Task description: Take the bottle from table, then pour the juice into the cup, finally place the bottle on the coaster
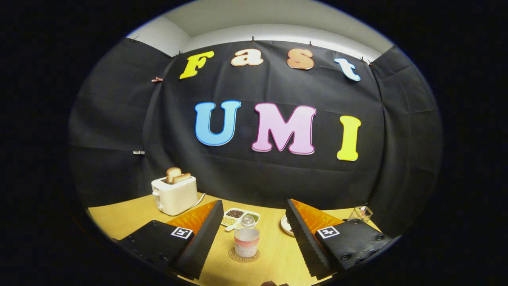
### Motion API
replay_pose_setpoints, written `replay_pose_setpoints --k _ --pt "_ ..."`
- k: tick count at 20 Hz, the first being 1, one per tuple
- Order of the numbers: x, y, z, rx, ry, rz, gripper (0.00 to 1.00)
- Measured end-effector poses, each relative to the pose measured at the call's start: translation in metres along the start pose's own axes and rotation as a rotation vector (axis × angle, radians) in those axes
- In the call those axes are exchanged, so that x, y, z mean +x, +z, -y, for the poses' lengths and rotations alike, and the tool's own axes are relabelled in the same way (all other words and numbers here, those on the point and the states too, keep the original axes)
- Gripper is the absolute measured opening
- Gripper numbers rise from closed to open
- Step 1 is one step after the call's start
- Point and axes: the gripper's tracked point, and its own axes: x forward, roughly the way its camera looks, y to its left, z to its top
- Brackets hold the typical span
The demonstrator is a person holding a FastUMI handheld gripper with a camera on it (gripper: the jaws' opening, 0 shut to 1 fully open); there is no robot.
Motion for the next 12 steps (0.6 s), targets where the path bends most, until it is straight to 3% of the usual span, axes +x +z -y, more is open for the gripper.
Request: replay_pose_setpoints --k 6,12 --pt "-0.073 0.071 0.048 -0.038 -0.166 0.029 0.97" --pt "-0.169 0.086 0.080 -0.071 -0.301 0.020 0.97"
